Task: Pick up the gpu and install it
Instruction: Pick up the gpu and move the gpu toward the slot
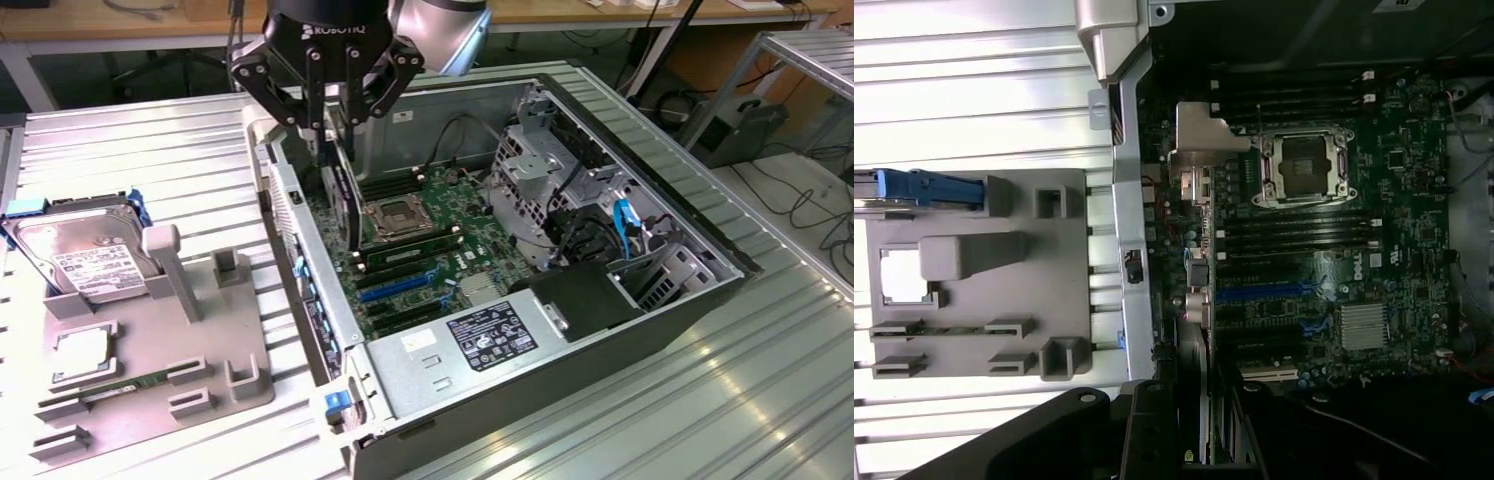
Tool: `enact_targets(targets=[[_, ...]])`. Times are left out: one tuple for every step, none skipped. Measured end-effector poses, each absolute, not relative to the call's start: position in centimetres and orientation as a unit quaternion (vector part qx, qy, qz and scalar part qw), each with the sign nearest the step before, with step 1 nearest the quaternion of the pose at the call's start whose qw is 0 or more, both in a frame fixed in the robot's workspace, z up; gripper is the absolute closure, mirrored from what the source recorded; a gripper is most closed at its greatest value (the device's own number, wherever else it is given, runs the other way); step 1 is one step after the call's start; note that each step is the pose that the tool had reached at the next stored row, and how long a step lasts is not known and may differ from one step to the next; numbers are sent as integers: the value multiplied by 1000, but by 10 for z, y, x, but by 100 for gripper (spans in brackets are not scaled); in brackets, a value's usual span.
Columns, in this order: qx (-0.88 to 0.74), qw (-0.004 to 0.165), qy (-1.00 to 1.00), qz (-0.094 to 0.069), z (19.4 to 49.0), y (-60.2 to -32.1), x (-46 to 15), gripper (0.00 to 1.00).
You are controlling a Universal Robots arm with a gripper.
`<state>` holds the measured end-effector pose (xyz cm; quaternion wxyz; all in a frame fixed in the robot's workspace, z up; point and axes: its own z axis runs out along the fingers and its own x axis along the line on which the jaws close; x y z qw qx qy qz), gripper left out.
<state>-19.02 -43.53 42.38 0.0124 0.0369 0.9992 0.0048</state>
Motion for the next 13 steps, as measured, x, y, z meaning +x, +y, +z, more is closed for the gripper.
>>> enact_targets(targets=[[37, 12, 999, 5, 424, -435, -190, 74], [37, 12, 999, 5, 423, -435, -189, 74], [37, 12, 999, 5, 423, -435, -189, 74], [37, 12, 999, 5, 423, -435, -189, 74], [37, 12, 999, 4, 423, -435, -188, 74], [37, 12, 999, 4, 423, -435, -188, 74], [37, 12, 999, 4, 423, -435, -187, 74], [37, 12, 999, 4, 422, -435, -187, 74], [37, 12, 999, 4, 422, -435, -186, 74], [37, 12, 999, 4, 422, -435, -186, 74], [37, 12, 999, 4, 422, -435, -185, 74], [37, 12, 999, 3, 422, -435, -185, 74], [37, 12, 999, 3, 422, -435, -184, 74]])
